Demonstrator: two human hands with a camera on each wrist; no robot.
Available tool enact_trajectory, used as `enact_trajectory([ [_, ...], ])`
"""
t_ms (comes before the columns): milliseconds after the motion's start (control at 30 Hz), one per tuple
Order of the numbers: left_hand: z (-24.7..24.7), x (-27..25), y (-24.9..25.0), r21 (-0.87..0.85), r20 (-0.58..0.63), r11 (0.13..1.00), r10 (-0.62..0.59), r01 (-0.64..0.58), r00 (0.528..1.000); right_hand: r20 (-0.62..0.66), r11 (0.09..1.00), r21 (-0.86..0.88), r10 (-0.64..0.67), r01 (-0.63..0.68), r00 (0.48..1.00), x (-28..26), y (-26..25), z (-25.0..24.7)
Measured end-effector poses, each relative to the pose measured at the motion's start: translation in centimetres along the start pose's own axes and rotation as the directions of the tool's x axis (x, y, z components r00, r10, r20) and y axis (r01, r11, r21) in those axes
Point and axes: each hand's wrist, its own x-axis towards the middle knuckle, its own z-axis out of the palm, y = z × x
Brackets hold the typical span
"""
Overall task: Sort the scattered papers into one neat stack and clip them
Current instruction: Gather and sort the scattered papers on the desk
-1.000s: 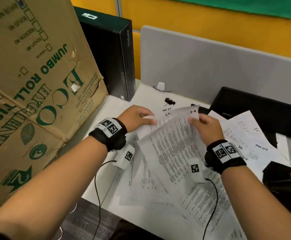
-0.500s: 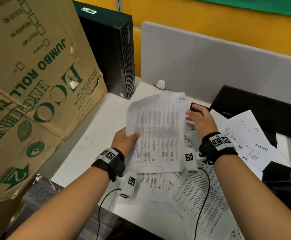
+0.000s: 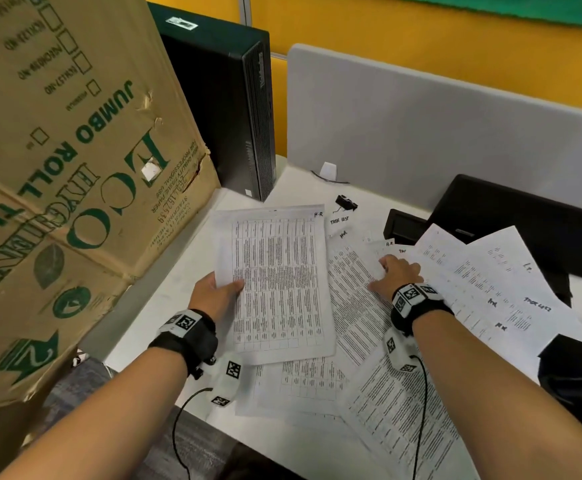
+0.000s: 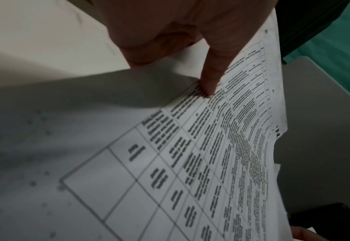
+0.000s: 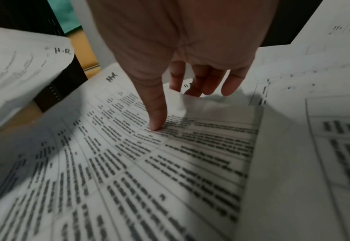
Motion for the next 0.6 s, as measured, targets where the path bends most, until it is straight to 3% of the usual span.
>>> enact_trajectory([
  [100, 0.3, -0.2, 0.3, 0.007, 0.006, 1.000, 0.011, -0.011, 1.000, -0.091, 0.965, 0.261, 0.007, 0.017, 0.996, -0.3, 0.1, -0.7],
  [200, 0.7, -0.5, 1.0, -0.003, 0.013, 1.000, 0.027, -0.027, 1.000, -0.235, 0.830, 0.542, -0.003, 0.133, 0.972, -1.4, 0.6, -3.9],
  [300, 0.9, -0.7, 1.7, 0.002, 0.001, 0.999, 0.051, -0.051, 0.999, -0.436, 0.776, 0.565, -0.007, 0.280, 0.900, -3.0, 1.2, -8.9],
  [367, 1.0, -0.4, 2.1, 0.004, -0.015, 0.999, 0.046, -0.046, 0.999, -0.507, 0.727, 0.606, 0.039, 0.323, 0.861, -4.4, 1.8, -12.1],
  [467, 0.9, 0.6, 2.7, 0.044, -0.053, 0.994, 0.099, -0.096, 0.994, -0.541, 0.553, 0.731, 0.112, 0.400, 0.833, -6.3, 2.9, -15.8],
  [600, 0.9, 2.0, 3.9, 0.135, -0.071, 0.974, 0.192, -0.181, 0.979, -0.497, 0.240, 0.857, 0.154, 0.456, 0.854, -8.5, 4.0, -18.5],
])
